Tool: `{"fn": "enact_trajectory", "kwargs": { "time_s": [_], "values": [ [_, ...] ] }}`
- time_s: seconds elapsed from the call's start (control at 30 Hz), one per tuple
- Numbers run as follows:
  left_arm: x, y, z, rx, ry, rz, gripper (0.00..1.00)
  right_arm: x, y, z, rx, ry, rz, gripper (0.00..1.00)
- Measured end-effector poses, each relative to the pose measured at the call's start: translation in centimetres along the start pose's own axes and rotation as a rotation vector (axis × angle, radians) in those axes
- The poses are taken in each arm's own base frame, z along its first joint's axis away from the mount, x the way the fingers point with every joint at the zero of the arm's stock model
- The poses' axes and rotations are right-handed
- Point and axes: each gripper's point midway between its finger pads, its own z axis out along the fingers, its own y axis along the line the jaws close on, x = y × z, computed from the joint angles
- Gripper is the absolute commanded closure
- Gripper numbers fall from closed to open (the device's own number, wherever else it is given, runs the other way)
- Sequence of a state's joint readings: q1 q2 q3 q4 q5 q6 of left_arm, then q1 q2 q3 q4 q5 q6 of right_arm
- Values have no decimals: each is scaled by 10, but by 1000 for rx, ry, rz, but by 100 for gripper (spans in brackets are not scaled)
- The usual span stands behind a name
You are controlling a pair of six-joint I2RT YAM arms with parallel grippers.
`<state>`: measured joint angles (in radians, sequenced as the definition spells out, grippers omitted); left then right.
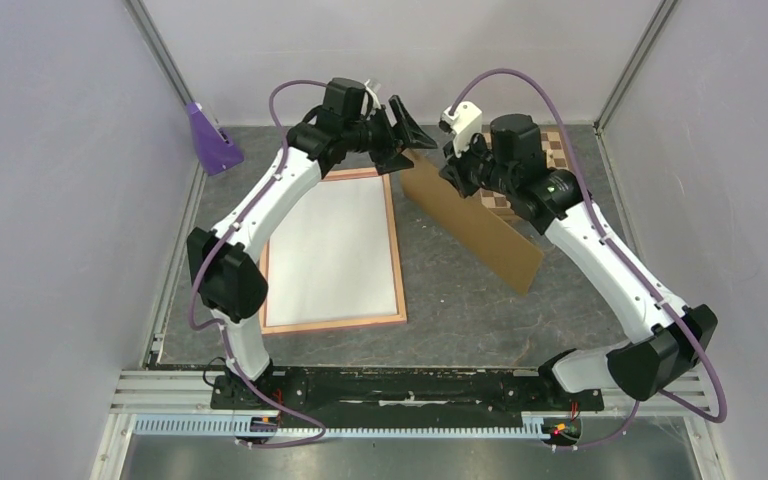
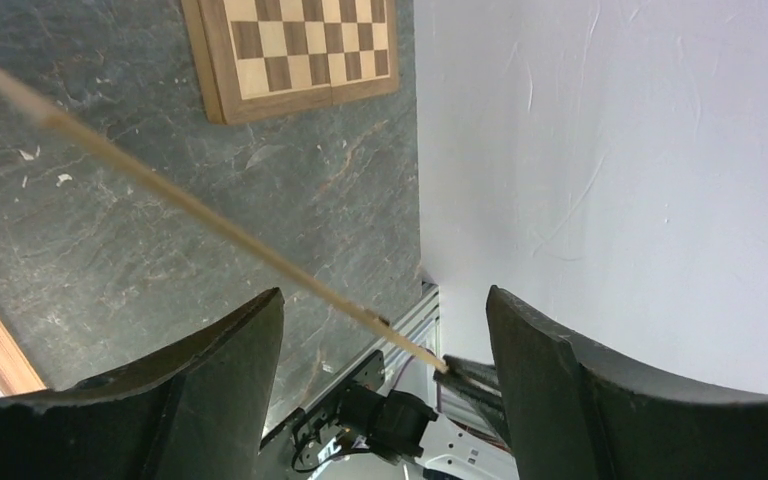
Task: Put the photo into the frame
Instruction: Turn over the photo frame item at the center of the board.
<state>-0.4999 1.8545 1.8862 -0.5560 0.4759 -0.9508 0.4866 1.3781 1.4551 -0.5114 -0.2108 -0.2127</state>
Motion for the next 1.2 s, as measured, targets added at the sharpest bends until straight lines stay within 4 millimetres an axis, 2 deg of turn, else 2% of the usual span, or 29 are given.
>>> {"fn": "enact_trajectory", "kwargs": {
  "time_s": [0.23,0.37,0.43,0.53,0.6,0.73,0.8,0.9,1.07,1.2],
  "values": [
    [14,4,10,-17,36,-29,30,1,15,4,-17,3,-10,100],
    [23,19,17,-42,61,-59,41,1,19,5,-23,0,-7,100],
    [27,27,20,-57,74,-78,44,2,21,5,-30,1,-5,100],
    [31,29,21,-54,90,-102,48,2,25,6,-38,2,-5,96],
    [32,29,22,-49,90,-107,50,3,26,6,-45,5,-4,87],
    [37,33,24,-55,104,-116,52,10,31,6,-67,26,2,53],
    [39,37,25,-63,109,-121,55,12,31,5,-69,30,2,40],
    [42,44,27,-78,118,-130,61,11,31,1,-68,28,2,25],
    [46,49,25,-88,125,-134,73,-1,31,-16,-55,-8,-9,20],
    [49,49,12,-81,123,-115,83,-15,25,-33,-24,-56,-15,19]
  ]
}}
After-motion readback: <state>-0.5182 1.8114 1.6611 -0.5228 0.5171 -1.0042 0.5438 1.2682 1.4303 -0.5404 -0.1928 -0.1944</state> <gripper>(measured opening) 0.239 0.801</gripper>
